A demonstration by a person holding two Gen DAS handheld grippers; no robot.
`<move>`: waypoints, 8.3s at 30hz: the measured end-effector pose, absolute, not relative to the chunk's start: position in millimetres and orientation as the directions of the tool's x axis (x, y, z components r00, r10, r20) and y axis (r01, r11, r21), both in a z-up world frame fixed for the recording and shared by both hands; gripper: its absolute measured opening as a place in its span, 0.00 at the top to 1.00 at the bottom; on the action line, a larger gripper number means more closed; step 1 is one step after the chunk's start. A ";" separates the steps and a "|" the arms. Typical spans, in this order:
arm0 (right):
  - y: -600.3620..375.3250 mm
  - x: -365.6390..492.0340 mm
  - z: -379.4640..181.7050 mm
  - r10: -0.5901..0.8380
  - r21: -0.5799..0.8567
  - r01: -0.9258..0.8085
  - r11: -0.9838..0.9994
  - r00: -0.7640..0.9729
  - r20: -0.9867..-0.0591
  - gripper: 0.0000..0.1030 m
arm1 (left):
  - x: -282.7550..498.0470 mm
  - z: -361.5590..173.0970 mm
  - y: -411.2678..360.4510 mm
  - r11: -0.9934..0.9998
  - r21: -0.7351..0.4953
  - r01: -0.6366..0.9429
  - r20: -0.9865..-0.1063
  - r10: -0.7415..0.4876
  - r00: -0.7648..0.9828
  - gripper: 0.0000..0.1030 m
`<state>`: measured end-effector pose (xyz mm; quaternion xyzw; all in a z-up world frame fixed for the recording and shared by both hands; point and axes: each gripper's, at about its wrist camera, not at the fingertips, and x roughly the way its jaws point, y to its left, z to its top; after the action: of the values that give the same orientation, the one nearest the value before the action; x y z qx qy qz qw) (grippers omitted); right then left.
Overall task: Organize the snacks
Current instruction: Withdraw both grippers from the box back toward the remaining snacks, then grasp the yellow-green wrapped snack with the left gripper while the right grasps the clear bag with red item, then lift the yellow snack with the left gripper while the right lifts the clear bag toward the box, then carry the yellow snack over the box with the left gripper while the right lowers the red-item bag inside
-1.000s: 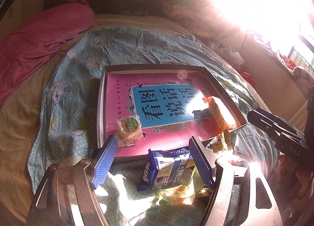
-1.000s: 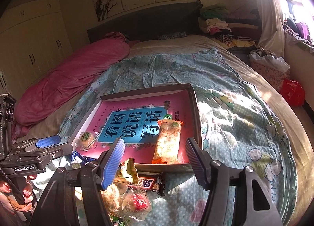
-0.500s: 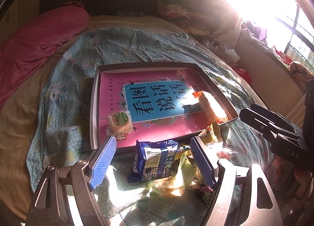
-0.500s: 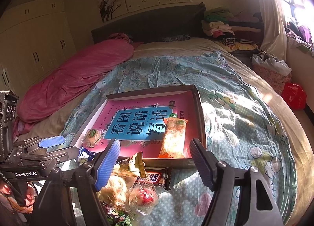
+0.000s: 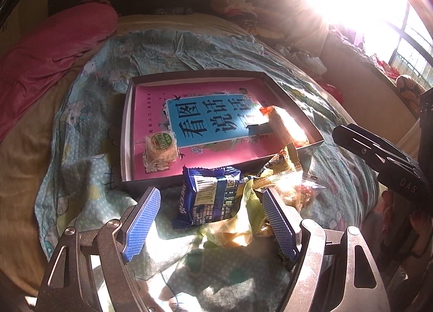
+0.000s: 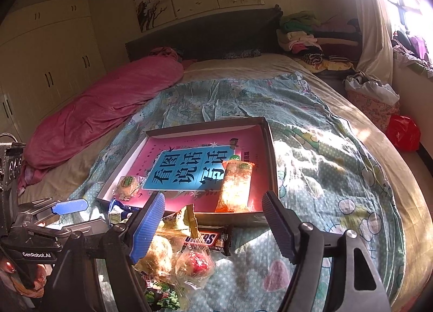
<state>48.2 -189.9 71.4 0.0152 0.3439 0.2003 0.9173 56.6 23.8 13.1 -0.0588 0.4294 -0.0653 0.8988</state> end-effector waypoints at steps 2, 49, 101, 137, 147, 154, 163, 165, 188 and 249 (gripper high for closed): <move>-190.8 46.8 70.6 0.376 0.165 -0.355 0.920 0.681 -0.628 0.28 | 55.2 11.7 24.3 0.984 -0.163 0.066 -0.769 -0.169 0.617 0.23; -187.1 33.5 14.2 0.397 0.237 -0.356 0.904 0.488 -0.778 0.28 | 50.3 -30.0 14.9 0.979 -0.196 0.060 -0.847 -0.199 0.493 0.23; -184.9 44.5 -8.3 0.522 0.379 -0.383 0.843 0.409 -0.749 0.62 | 64.0 -48.3 14.6 0.955 -0.295 0.013 -0.851 -0.269 0.451 0.44; -210.0 45.6 7.9 0.477 0.347 -0.332 0.877 0.518 -0.710 0.63 | 45.7 -4.2 39.4 0.951 -0.308 -0.020 -0.803 -0.249 0.542 0.59; -210.7 42.2 22.8 0.477 0.324 -0.354 0.877 0.563 -0.675 0.63 | 43.7 13.9 55.3 0.951 -0.304 -0.052 -0.762 -0.210 0.613 0.59; -210.7 42.5 34.9 0.467 0.303 -0.360 0.883 0.597 -0.652 0.63 | 50.5 21.2 58.9 0.953 -0.296 -0.055 -0.744 -0.194 0.639 0.59; -212.9 52.3 45.6 0.454 0.299 -0.344 0.890 0.629 -0.631 0.63 | 63.8 24.0 56.9 0.952 -0.301 -0.055 -0.734 -0.195 0.650 0.59; -213.6 54.2 48.5 0.450 0.297 -0.339 0.893 0.638 -0.625 0.63 | 67.7 24.8 56.3 0.953 -0.299 -0.054 -0.731 -0.192 0.654 0.59; -202.1 83.7 65.0 0.432 0.292 -0.318 0.902 0.680 -0.592 0.63 | 108.2 17.7 39.3 0.966 -0.257 -0.019 -0.730 -0.181 0.659 0.59; -153.2 124.6 14.5 0.334 0.179 -0.305 0.935 0.593 -0.733 0.62 | 147.2 -30.1 17.4 0.970 -0.241 0.013 -0.799 -0.206 0.566 0.57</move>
<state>124.6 -153.2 14.5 0.0171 0.4139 0.1790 0.8924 147.2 17.4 -30.1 -0.1045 0.4618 -0.0620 0.8786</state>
